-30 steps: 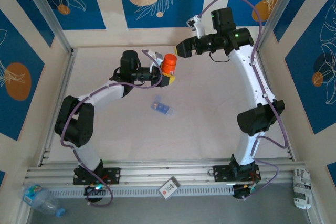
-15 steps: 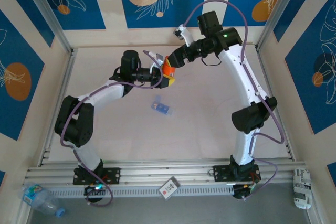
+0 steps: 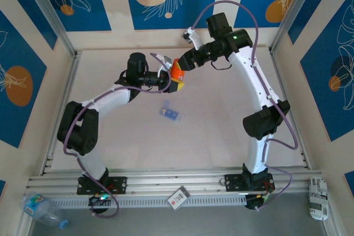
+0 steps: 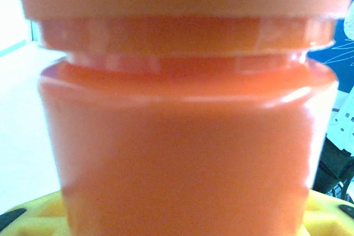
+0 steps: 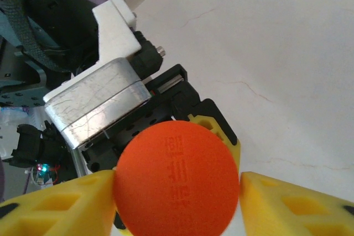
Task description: Sort the pills into containers
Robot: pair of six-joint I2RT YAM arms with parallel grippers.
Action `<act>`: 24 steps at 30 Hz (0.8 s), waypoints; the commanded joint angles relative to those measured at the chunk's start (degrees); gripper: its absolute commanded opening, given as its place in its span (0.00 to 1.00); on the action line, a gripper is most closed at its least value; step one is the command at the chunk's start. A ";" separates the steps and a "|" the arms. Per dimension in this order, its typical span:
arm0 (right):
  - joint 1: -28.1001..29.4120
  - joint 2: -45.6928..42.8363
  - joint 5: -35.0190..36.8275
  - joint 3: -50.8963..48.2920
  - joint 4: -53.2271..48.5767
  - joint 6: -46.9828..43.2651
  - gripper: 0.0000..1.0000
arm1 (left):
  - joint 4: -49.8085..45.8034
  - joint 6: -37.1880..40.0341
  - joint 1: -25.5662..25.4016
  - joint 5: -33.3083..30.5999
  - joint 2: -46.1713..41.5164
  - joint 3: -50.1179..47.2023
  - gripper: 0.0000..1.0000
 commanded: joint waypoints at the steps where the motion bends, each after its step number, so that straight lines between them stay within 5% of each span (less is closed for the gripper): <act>1: 0.01 0.63 -0.97 -0.34 -0.74 0.07 0.52 | 1.21 0.23 0.11 2.59 -2.03 1.50 0.00; 12: 0.13 -0.23 -2.67 -4.41 1.82 2.48 0.40 | 2.03 -0.32 0.13 2.40 -1.83 1.53 0.00; 24: 5.25 -6.74 14.74 -20.82 13.51 23.54 0.39 | 7.52 -0.74 -0.19 -4.75 -3.75 -0.28 0.00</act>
